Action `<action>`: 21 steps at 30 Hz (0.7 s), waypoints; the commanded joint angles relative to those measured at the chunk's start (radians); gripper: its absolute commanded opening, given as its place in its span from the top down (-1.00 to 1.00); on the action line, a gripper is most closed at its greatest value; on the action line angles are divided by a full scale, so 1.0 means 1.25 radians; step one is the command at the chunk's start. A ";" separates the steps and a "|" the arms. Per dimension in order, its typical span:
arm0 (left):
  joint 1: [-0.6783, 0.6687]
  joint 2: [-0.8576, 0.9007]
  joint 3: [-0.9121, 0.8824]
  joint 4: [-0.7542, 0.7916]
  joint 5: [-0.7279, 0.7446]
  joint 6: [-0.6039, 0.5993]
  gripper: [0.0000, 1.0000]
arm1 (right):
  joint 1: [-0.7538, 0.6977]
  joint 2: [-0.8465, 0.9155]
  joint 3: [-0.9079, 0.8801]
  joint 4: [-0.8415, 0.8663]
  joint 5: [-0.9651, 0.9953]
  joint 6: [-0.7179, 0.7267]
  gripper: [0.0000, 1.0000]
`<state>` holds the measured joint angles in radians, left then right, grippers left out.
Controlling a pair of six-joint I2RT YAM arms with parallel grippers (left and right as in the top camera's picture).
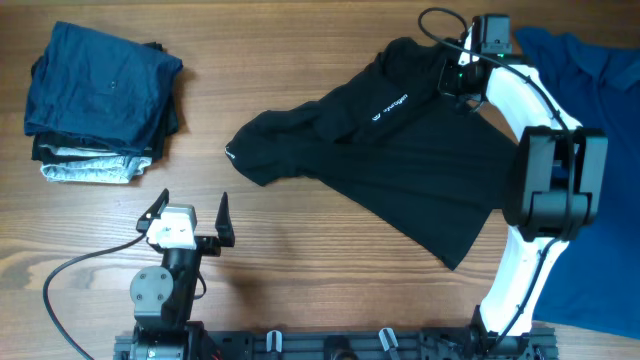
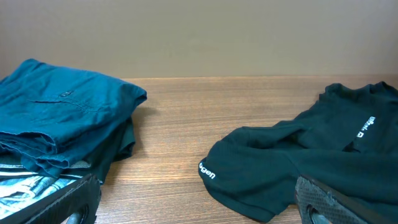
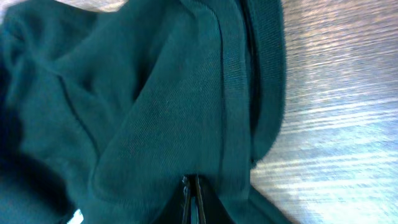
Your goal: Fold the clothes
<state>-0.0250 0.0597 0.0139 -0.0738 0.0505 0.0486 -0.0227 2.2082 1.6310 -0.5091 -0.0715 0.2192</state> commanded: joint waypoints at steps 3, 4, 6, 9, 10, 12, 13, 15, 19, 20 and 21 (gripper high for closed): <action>0.003 -0.006 -0.007 0.000 -0.005 0.015 -0.99 | -0.009 0.070 -0.007 0.085 0.111 -0.015 0.91; 0.003 -0.006 -0.007 0.000 -0.005 0.015 -0.99 | -0.013 0.076 -0.007 0.104 0.127 -0.029 0.91; 0.003 -0.006 -0.007 0.000 -0.005 0.015 -0.99 | -0.023 0.085 -0.007 0.137 0.144 -0.030 0.91; 0.003 -0.006 -0.007 0.000 -0.005 0.015 -0.99 | -0.045 0.087 -0.007 0.208 0.144 -0.032 0.91; 0.003 -0.006 -0.007 0.000 -0.005 0.015 -1.00 | -0.049 0.087 -0.006 0.242 0.115 -0.074 0.92; 0.003 -0.006 -0.007 0.000 -0.005 0.015 -0.99 | -0.048 0.081 0.020 0.248 0.090 -0.137 0.78; 0.003 -0.006 -0.007 0.000 -0.005 0.015 -0.99 | -0.046 0.058 0.054 0.227 0.093 -0.135 0.76; 0.003 -0.006 -0.007 0.000 -0.005 0.015 -1.00 | -0.042 -0.012 0.099 0.181 0.066 -0.107 0.70; 0.003 -0.006 -0.007 0.000 -0.005 0.015 -0.99 | -0.011 -0.157 0.120 0.024 -0.135 -0.025 0.53; 0.003 -0.006 -0.007 0.000 -0.005 0.015 -1.00 | -0.003 -0.160 0.120 -0.019 -0.172 -0.027 0.53; 0.003 -0.006 -0.007 0.000 -0.005 0.015 -1.00 | 0.006 -0.156 0.117 -0.058 -0.208 -0.030 0.52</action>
<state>-0.0250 0.0597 0.0139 -0.0738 0.0505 0.0486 -0.0444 2.0247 1.7702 -0.5045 -0.1658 0.1532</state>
